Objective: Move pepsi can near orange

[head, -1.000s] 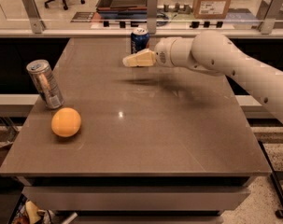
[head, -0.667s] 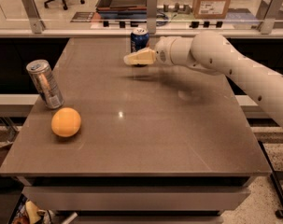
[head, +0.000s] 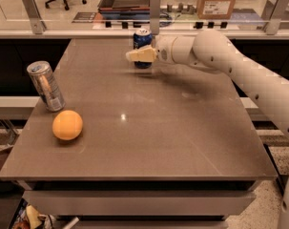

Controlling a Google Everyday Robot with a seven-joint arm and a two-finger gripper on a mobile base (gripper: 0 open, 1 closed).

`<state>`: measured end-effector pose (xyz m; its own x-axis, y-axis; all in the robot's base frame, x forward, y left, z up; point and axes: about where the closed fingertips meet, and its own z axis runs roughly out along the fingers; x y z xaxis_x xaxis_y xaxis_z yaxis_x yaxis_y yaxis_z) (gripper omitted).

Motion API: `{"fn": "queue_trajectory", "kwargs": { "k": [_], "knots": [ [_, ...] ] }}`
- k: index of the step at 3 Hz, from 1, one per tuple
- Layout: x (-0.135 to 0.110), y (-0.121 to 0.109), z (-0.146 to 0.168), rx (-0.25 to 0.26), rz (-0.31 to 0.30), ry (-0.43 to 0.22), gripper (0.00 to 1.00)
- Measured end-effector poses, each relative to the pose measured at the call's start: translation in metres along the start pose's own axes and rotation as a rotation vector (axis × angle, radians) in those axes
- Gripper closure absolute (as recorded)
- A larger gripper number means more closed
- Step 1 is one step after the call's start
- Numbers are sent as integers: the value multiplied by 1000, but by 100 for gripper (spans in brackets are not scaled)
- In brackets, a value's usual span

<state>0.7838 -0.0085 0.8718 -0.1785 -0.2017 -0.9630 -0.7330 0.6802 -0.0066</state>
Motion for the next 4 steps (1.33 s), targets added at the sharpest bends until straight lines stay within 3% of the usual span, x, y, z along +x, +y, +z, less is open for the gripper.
{"fn": "queue_trajectory", "kwargs": {
  "k": [3, 4],
  "knots": [
    [1, 6, 6, -12, 0, 2, 87],
    [1, 8, 8, -16, 0, 2, 100]
  ]
}}
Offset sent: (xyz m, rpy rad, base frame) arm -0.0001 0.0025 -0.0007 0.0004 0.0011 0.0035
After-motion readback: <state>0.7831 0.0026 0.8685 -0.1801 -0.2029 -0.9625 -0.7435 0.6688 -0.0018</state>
